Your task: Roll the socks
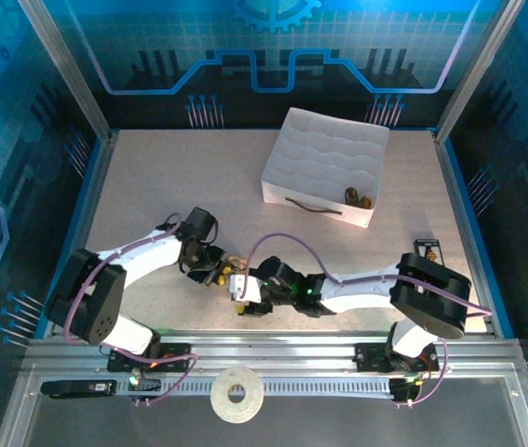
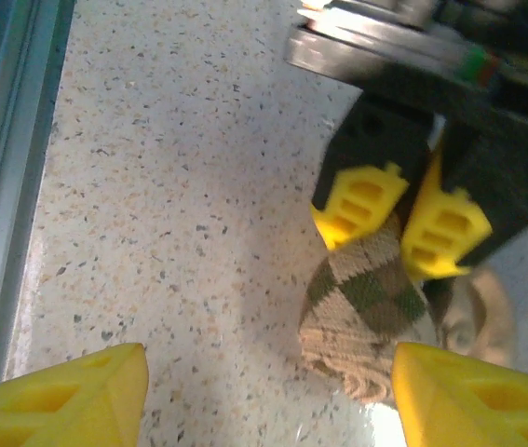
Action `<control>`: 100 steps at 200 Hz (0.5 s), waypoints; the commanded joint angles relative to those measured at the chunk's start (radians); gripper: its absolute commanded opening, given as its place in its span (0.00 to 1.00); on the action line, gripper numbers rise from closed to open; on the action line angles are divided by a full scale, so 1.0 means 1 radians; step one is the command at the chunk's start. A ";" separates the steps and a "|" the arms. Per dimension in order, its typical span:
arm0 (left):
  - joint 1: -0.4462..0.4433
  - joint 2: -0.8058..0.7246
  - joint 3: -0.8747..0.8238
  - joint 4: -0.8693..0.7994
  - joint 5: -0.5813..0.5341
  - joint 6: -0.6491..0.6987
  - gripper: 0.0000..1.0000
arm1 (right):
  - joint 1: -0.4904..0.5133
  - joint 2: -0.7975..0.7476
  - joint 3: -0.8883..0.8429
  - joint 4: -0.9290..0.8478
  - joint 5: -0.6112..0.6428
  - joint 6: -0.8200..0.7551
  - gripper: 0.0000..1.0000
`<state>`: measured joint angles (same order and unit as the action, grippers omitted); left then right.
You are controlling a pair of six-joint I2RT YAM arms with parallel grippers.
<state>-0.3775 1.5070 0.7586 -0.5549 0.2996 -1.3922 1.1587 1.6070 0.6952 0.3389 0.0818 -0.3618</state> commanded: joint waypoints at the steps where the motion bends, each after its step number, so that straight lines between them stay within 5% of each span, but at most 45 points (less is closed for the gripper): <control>1: 0.016 0.102 -0.028 -0.244 -0.079 0.039 0.00 | 0.028 0.059 0.054 0.063 0.182 -0.108 0.68; 55: 0.017 0.156 0.026 -0.250 -0.080 0.063 0.00 | 0.032 0.205 0.151 0.051 0.288 -0.145 0.59; 100: 0.017 0.119 0.046 -0.264 -0.080 0.064 0.01 | 0.005 0.262 0.178 -0.054 0.296 -0.014 0.21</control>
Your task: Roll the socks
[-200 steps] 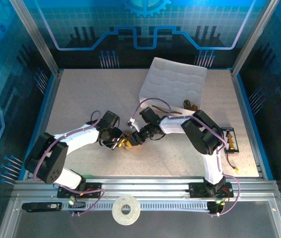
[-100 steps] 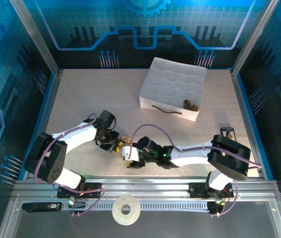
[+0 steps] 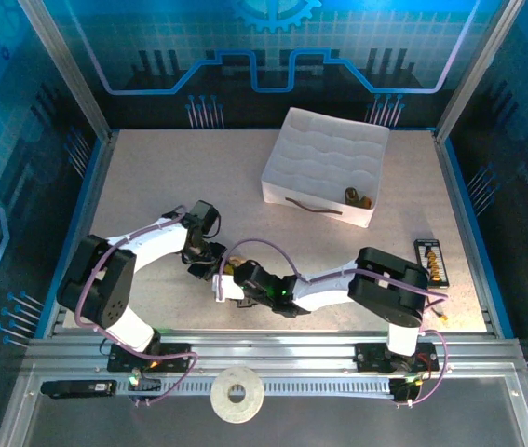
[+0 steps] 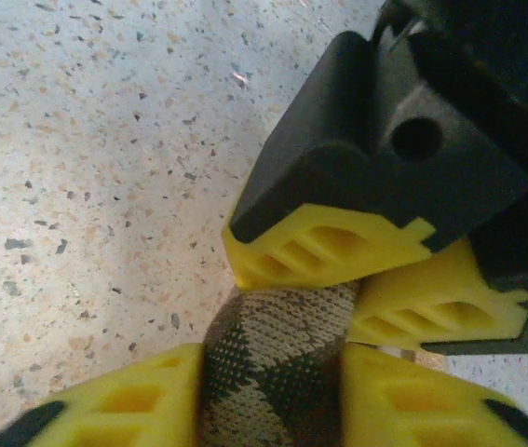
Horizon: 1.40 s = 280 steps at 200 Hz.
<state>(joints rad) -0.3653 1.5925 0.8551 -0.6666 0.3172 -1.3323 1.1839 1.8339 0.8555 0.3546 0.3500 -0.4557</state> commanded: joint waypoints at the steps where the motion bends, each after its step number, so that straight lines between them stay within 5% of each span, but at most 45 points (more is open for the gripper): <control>1: 0.005 0.030 -0.050 -0.152 -0.098 0.004 0.02 | -0.022 0.035 0.019 -0.073 0.027 0.084 0.20; 32: 0.011 -0.096 -0.059 -0.140 -0.094 -0.044 0.37 | -0.079 0.029 0.018 -0.191 -0.145 0.194 0.02; 70: 0.063 -0.281 -0.137 0.019 -0.048 -0.162 0.87 | -0.173 0.044 0.011 -0.260 -0.424 0.320 0.00; 86: 0.090 -0.341 -0.134 0.058 -0.058 -0.171 0.98 | -0.205 0.055 0.005 -0.265 -0.516 0.357 0.00; 113: 0.111 -0.403 -0.115 0.082 -0.078 -0.152 0.97 | -0.262 0.081 0.018 -0.286 -0.631 0.415 0.00; 180: 0.081 -0.433 -0.221 0.186 -0.019 -0.158 0.69 | -0.403 0.192 0.138 -0.423 -0.840 0.547 0.00; 280: -0.046 -0.186 -0.232 0.355 -0.080 -0.167 0.69 | -0.507 0.324 0.241 -0.545 -0.954 0.714 0.00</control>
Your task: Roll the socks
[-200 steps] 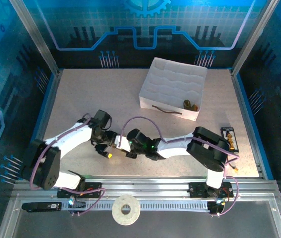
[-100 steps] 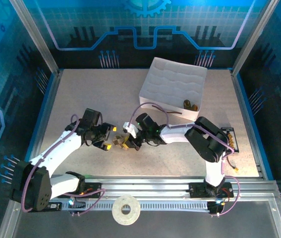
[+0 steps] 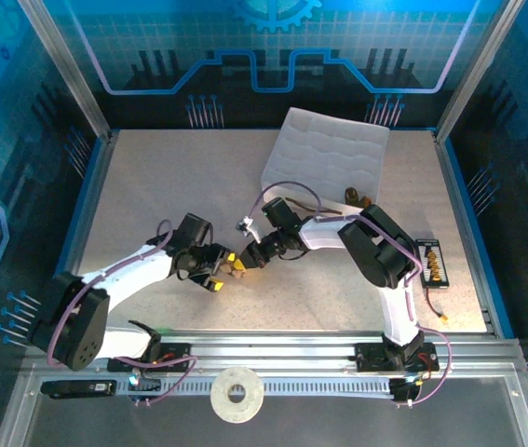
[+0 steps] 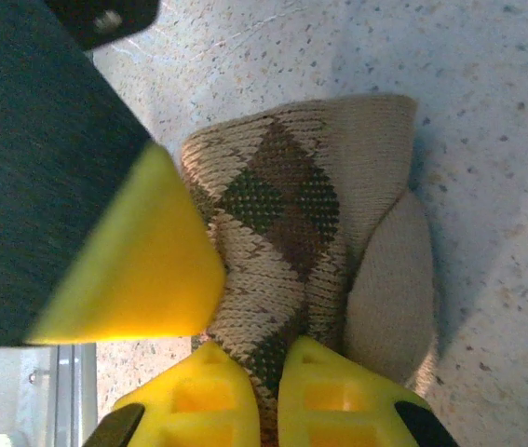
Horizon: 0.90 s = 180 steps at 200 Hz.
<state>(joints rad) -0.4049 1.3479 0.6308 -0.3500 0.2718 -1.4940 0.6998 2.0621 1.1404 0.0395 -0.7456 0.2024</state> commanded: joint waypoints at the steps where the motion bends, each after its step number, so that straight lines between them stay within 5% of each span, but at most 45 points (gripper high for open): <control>1: -0.006 0.061 -0.007 0.039 -0.036 -0.005 0.69 | -0.022 0.096 -0.043 -0.231 0.142 0.056 0.00; 27: -0.011 0.109 0.036 0.008 -0.085 0.036 0.67 | -0.022 0.099 -0.022 -0.250 0.143 0.064 0.00; 52: -0.011 0.194 0.056 -0.056 -0.094 0.062 0.53 | -0.020 0.083 -0.018 -0.245 0.150 0.057 0.05; 118: -0.007 0.232 -0.017 -0.085 -0.130 0.098 0.20 | -0.011 -0.182 -0.151 -0.055 0.291 0.056 0.42; 141: -0.004 0.203 -0.016 -0.076 -0.106 0.102 0.00 | -0.013 -0.286 -0.244 0.038 0.378 0.147 0.47; 180: 0.007 0.085 0.028 -0.097 -0.057 0.103 0.00 | -0.011 -0.369 -0.305 0.004 0.396 0.499 0.54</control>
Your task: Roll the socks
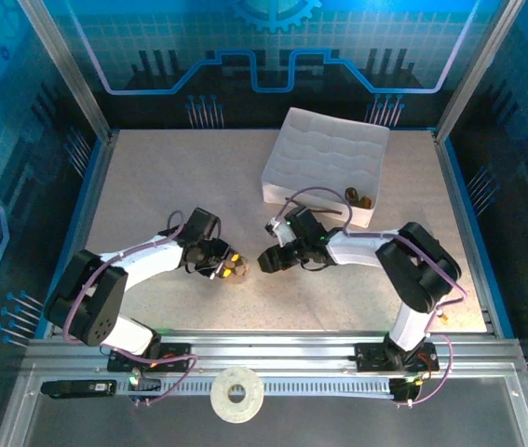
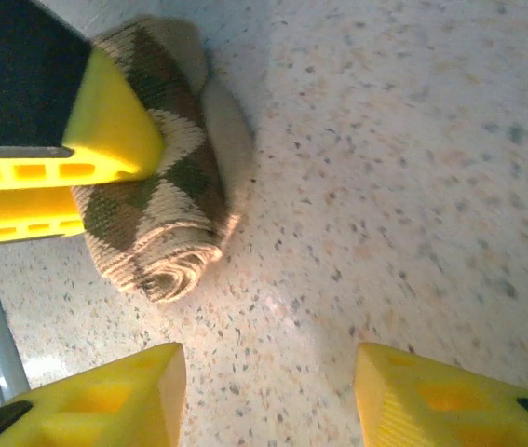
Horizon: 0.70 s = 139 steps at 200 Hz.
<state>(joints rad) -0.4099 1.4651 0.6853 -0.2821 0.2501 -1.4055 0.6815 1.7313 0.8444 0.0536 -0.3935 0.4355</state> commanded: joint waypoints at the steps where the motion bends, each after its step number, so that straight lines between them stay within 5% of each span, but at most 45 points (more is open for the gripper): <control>1: 0.013 -0.036 -0.026 -0.165 -0.032 0.014 0.00 | 0.007 -0.037 -0.005 -0.017 0.040 0.278 0.54; 36: 0.044 -0.126 0.035 -0.112 0.048 -0.037 0.00 | 0.034 -0.077 0.023 -0.156 -0.003 0.532 0.59; 65: 0.077 -0.136 0.121 -0.060 0.122 -0.098 0.00 | 0.059 -0.228 0.004 -0.081 0.062 0.732 0.80; 139: 0.111 -0.094 0.237 0.073 0.239 -0.263 0.00 | 0.103 -0.242 0.029 0.315 0.166 1.248 0.83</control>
<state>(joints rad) -0.3073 1.3563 0.8753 -0.2623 0.4194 -1.5955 0.7498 1.4666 0.8452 0.1864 -0.3149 1.4330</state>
